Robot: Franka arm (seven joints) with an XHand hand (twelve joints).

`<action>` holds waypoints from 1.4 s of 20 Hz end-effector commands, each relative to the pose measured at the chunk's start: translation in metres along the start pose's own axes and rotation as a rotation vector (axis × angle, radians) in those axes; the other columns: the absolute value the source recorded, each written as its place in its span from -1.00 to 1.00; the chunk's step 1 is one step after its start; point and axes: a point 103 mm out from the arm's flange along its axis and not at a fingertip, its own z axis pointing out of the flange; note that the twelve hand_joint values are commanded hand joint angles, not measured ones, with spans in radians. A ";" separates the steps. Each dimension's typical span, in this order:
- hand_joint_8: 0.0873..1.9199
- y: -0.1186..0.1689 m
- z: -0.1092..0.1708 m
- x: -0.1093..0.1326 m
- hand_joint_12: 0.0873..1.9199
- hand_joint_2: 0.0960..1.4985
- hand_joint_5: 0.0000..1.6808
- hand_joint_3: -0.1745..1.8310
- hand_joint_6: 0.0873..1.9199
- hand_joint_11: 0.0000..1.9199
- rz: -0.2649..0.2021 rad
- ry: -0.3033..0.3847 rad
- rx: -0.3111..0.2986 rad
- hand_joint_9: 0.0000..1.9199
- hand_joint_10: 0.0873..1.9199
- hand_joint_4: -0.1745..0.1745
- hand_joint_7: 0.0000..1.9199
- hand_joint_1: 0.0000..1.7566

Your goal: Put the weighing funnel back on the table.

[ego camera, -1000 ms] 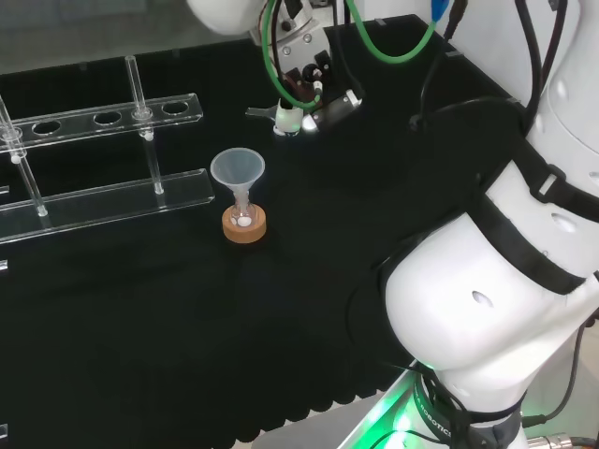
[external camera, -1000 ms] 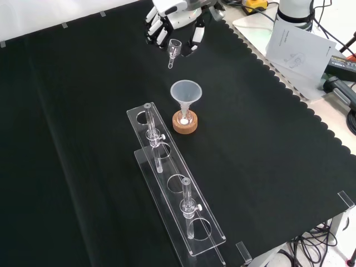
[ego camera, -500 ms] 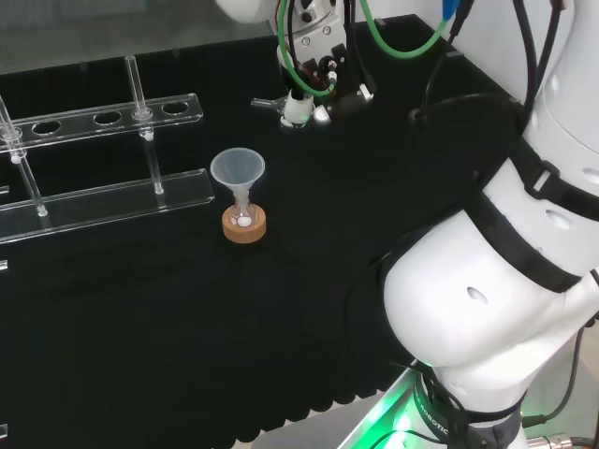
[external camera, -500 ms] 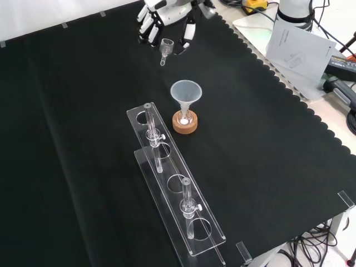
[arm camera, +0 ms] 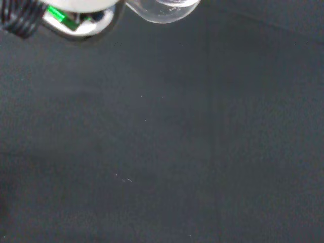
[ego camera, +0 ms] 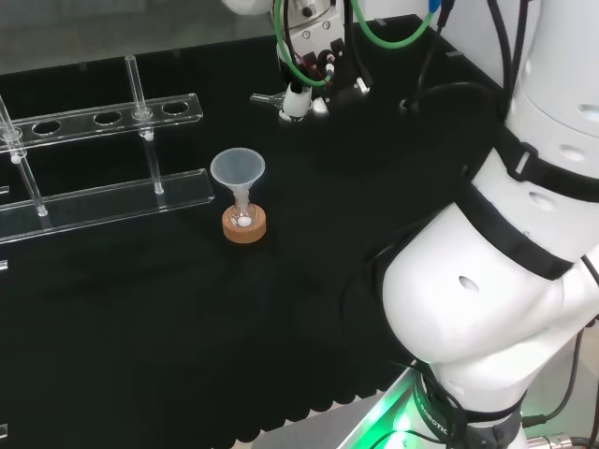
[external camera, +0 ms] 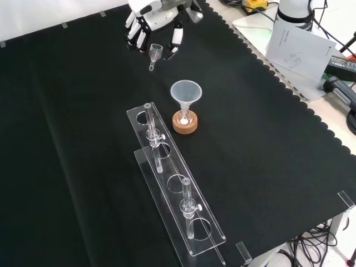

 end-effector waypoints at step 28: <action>-0.36 0.108 0.078 0.023 0.15 -0.10 0.36 -0.20 -0.12 -0.31 -0.079 -0.110 0.140 -0.08 -0.67 1.00 -0.43 0.23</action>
